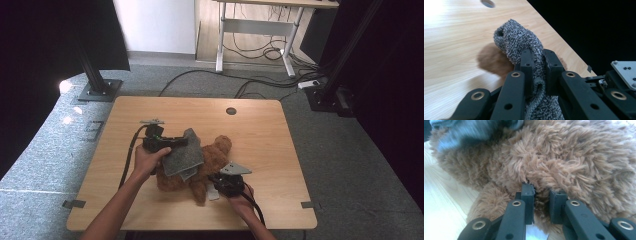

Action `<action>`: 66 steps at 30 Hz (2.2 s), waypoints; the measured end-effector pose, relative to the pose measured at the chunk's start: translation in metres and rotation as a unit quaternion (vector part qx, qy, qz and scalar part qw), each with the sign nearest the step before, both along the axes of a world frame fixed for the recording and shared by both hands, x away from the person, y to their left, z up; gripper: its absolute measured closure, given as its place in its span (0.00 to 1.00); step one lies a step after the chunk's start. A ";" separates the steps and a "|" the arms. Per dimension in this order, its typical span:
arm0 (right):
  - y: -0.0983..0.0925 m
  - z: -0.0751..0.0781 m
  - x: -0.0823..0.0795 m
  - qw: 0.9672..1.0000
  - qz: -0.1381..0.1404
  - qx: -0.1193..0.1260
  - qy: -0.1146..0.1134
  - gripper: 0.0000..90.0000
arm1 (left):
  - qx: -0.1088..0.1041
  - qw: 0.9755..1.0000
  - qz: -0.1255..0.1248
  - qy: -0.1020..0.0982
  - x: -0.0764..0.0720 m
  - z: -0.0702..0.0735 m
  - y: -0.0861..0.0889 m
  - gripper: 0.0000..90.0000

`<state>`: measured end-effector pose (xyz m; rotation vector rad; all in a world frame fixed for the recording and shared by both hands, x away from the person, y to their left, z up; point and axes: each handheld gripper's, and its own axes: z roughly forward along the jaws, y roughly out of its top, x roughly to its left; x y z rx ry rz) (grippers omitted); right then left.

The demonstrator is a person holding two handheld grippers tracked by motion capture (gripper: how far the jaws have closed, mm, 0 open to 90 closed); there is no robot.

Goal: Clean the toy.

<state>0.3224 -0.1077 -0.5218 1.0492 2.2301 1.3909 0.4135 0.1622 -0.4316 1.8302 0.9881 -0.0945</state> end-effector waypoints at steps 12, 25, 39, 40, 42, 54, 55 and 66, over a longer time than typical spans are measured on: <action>-0.003 0.000 -0.003 1.000 0.003 0.007 0.007 0.88 | 0.045 0.998 -0.042 -0.011 0.014 0.007 -0.071 0.88; -0.006 -0.007 -0.017 1.000 0.008 -0.013 0.003 0.91 | 0.090 0.995 -0.028 -0.008 -0.003 -0.001 -0.052 0.88; -0.006 -0.009 -0.024 1.000 0.007 -0.018 0.009 0.92 | 0.015 1.000 0.023 0.010 -0.035 -0.015 0.042 0.88; -0.006 -0.010 -0.025 1.000 0.007 -0.018 0.009 0.92 | 0.011 1.000 0.024 0.011 -0.037 -0.017 0.043 0.88; -0.007 -0.010 -0.026 1.000 0.007 -0.017 0.009 0.91 | 0.008 1.000 0.026 0.010 -0.040 -0.022 0.041 0.88; -0.023 0.007 -0.033 0.999 -0.005 0.034 0.010 0.57 | 0.030 0.999 0.031 -0.031 -0.056 -0.036 0.028 0.90; -0.025 0.010 -0.033 0.999 -0.006 0.033 0.006 0.54 | 0.033 0.998 0.030 -0.034 -0.057 -0.037 0.027 0.90; -0.029 0.039 -0.006 1.000 0.019 -0.008 0.016 0.38 | 0.030 0.999 0.033 -0.024 -0.052 -0.049 0.027 0.90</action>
